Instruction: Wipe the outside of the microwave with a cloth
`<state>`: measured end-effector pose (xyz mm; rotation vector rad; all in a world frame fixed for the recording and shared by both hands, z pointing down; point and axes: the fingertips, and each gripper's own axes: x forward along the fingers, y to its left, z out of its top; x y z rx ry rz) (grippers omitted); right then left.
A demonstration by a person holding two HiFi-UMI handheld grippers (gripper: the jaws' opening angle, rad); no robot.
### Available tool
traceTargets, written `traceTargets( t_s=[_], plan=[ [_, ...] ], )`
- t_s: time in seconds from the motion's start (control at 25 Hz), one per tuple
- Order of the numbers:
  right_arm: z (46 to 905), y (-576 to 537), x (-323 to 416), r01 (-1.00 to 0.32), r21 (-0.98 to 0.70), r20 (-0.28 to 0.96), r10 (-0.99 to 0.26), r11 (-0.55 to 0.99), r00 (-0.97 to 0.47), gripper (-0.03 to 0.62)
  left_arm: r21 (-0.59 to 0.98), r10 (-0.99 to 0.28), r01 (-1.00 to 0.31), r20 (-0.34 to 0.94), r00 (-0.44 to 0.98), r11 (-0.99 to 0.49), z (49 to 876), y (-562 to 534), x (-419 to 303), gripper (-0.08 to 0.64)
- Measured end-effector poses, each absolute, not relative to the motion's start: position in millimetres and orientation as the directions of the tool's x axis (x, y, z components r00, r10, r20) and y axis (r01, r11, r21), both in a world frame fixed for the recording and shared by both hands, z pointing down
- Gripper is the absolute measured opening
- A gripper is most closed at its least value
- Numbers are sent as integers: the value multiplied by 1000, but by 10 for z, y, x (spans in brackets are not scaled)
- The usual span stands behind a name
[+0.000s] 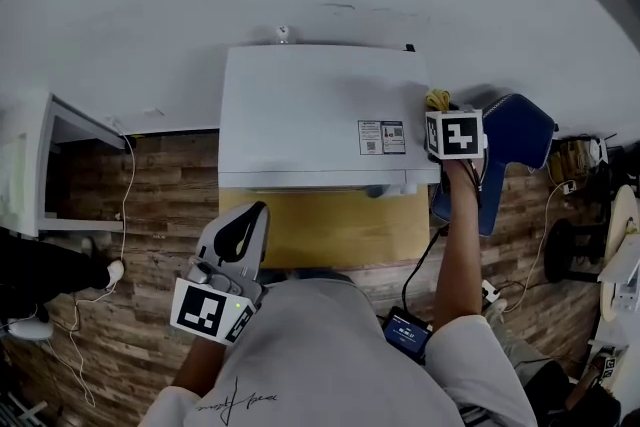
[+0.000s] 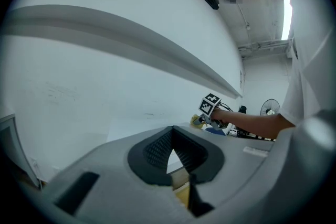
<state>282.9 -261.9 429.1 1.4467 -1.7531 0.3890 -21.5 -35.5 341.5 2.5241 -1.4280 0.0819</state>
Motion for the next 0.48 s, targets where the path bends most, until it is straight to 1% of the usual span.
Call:
traceTargets(
  t_s=[0.2, 0.32, 0.48],
  plan=[
    [4286, -2577, 2803, -940, 264, 721, -691, 215, 44, 118, 184, -818, -831, 162, 552, -525, 3397, -238, -340, 1],
    [4292, -2553, 2706, -926, 312, 716, -693, 213, 82, 118, 188, -807, -820, 161, 568, -540, 3398, -158, -394, 1],
    [4271, -2531, 2569, -920, 327, 712, -696, 215, 90, 118, 198, -796, -807, 152, 585, -556, 3392, -74, -470, 0]
  ],
)
